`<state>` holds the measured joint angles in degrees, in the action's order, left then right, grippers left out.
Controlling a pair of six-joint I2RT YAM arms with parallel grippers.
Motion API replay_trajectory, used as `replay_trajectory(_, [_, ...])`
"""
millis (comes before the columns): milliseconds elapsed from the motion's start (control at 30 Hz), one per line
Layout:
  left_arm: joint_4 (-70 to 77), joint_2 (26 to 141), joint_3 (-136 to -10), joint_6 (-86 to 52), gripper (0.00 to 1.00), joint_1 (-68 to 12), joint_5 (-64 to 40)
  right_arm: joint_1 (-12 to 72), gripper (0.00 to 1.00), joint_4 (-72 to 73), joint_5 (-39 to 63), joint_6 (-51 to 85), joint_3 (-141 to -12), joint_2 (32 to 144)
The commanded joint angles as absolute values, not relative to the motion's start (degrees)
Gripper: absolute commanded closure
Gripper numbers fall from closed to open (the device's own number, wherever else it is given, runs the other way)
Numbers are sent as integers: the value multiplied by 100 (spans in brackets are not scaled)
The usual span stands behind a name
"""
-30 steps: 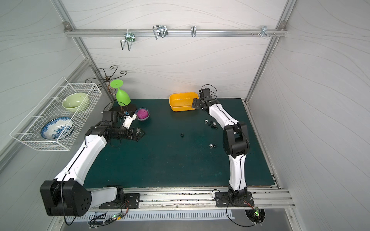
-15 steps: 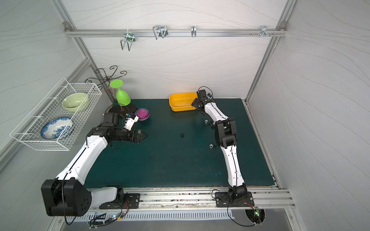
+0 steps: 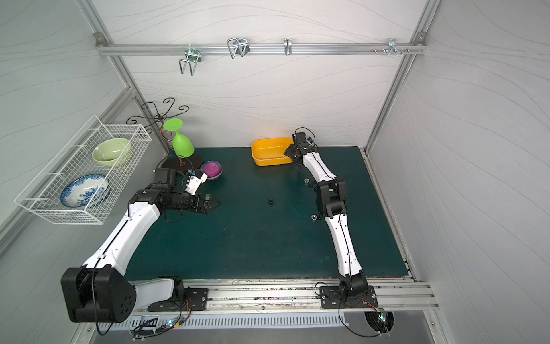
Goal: Put the nuts on the desktop into the storage box
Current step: Pick up the storage box at the center of the board.
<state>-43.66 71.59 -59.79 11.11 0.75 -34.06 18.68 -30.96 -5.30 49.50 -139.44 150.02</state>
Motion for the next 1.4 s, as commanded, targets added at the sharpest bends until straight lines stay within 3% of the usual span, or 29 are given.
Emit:
replay_trajectory(0, [-4342,7068,-6003,1205,1,104,-3542,1777,20,-3201,-461,4887,-14027,15200])
replay_trajectory(433, [-4264,7176,-5907,1160,1,105,-3552,1691,47,-3243,-217,4880,-13321,14836])
replay_trajectory(667, [-4263,7127,-5889,1160,1,105,-3545,1696,52,-3218,-351,4878,-13015,14704])
replay_trajectory(1100, [-4250,7148,-5884,1125,1,105,-3555,1696,97,-2957,-338,4887,-12761,14372])
replay_trajectory(1367, [-4279,7207,-5905,1130,1,105,-3586,1705,100,-2425,-251,4778,-12127,13630])
